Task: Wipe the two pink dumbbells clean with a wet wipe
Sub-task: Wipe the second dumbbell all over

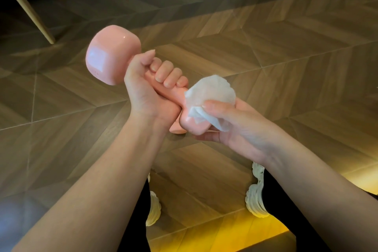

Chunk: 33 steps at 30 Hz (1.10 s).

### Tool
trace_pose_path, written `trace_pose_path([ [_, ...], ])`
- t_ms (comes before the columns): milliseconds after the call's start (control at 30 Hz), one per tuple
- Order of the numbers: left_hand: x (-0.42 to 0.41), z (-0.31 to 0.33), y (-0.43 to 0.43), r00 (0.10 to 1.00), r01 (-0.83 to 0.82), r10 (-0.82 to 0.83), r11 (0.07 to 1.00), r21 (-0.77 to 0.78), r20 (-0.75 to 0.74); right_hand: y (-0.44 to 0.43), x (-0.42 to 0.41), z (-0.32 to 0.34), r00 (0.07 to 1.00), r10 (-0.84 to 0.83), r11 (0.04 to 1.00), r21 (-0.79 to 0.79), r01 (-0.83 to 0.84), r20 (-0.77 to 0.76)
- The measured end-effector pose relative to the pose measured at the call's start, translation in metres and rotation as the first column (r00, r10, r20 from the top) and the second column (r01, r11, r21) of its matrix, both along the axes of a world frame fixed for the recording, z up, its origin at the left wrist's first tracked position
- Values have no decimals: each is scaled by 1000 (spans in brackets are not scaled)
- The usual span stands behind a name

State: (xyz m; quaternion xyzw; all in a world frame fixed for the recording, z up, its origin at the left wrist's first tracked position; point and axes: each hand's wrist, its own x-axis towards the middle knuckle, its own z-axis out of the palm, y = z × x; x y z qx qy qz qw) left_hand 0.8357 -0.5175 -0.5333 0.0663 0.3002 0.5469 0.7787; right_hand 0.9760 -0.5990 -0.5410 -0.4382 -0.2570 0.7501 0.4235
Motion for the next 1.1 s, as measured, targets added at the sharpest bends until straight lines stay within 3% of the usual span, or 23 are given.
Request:
trace_pose_path([
  [200,2,2,0,999,33,-34,999,31,35,0,5,5,987,88,993,-68,-98,-134],
  [533,1,1,1,999,44,-44,999,19,28,-2,-5,7,1000,8,999,-43,-7,19],
  [900,2,1,-2,995,100,-99,993,61,-7,-3,-3,4,999,53,998,-46,-53,7],
  [1100,-1,0,1,995,94,-96,992,83,23,-4,-2,4,994,40,999,40,-36,-98],
])
